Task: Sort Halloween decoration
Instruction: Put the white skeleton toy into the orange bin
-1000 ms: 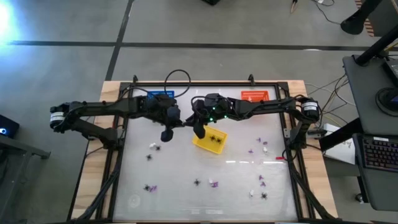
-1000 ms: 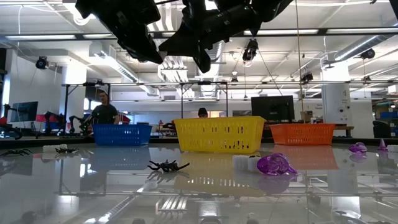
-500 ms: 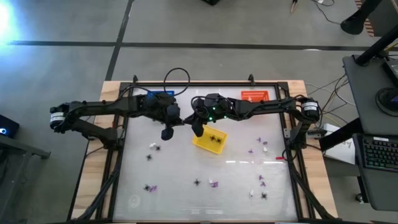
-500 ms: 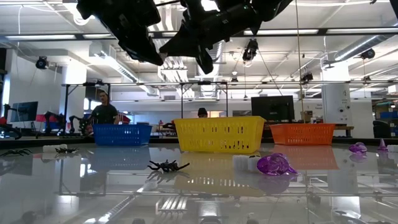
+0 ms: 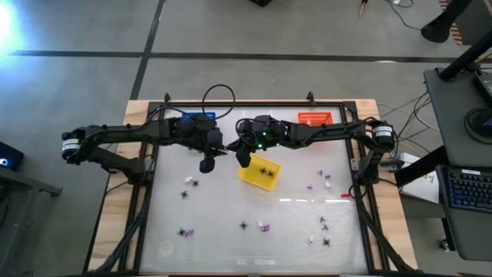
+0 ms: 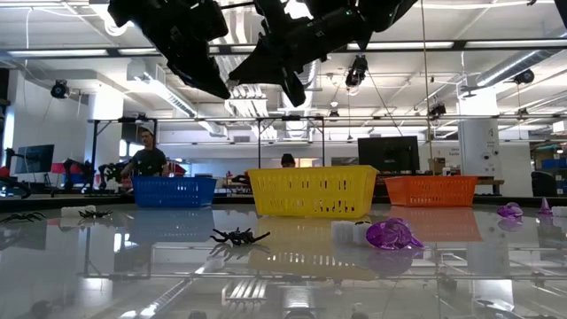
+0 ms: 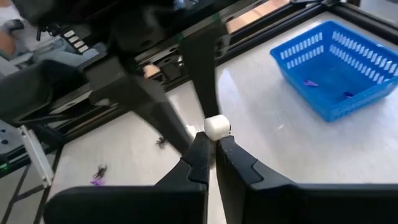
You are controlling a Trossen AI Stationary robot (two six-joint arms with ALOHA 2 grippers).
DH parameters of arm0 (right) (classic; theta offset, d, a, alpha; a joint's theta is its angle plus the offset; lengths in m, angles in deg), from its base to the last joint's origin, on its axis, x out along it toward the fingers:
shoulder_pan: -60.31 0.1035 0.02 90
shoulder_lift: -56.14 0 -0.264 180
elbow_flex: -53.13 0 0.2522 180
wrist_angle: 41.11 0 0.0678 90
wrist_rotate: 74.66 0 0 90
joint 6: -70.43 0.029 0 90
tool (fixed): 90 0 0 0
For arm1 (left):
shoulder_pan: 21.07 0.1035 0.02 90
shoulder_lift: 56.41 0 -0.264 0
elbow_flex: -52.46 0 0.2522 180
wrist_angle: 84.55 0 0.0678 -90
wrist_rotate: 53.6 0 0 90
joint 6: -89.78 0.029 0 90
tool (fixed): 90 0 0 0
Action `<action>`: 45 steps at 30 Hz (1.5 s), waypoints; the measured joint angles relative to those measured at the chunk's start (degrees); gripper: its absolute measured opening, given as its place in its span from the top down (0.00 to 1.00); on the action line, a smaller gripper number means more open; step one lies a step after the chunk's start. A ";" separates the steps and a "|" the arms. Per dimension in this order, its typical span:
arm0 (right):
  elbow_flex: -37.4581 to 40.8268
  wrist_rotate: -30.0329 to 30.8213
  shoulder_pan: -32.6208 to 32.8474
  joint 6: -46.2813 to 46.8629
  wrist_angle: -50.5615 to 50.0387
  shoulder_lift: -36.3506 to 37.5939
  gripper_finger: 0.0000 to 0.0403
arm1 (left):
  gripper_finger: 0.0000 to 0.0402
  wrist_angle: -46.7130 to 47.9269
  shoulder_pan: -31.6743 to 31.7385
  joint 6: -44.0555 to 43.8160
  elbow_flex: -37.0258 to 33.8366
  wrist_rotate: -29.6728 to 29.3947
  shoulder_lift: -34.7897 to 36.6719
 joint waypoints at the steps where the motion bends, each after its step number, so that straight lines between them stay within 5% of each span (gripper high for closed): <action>1: 0.00 0.09 -0.18 0.00 0.00 0.00 0.98 | 0.84 0.33 0.00 0.00 0.00 0.00 0.00; 5: 0.00 1.00 -0.88 -0.11 -0.08 0.00 0.98 | 0.80 2.03 0.00 0.67 0.00 -0.20 0.00; 12: -0.02 7.06 -3.41 0.50 -7.59 0.36 0.98 | 0.78 7.94 0.07 1.25 0.00 -10.68 0.42; 26: -0.02 13.35 -10.38 6.27 -28.06 0.55 0.98 | 0.79 12.54 0.54 6.18 0.00 -12.22 3.74; 45: -0.02 16.79 -16.99 2.75 -48.81 6.87 0.98 | 0.79 12.74 7.53 4.35 0.00 -12.35 4.74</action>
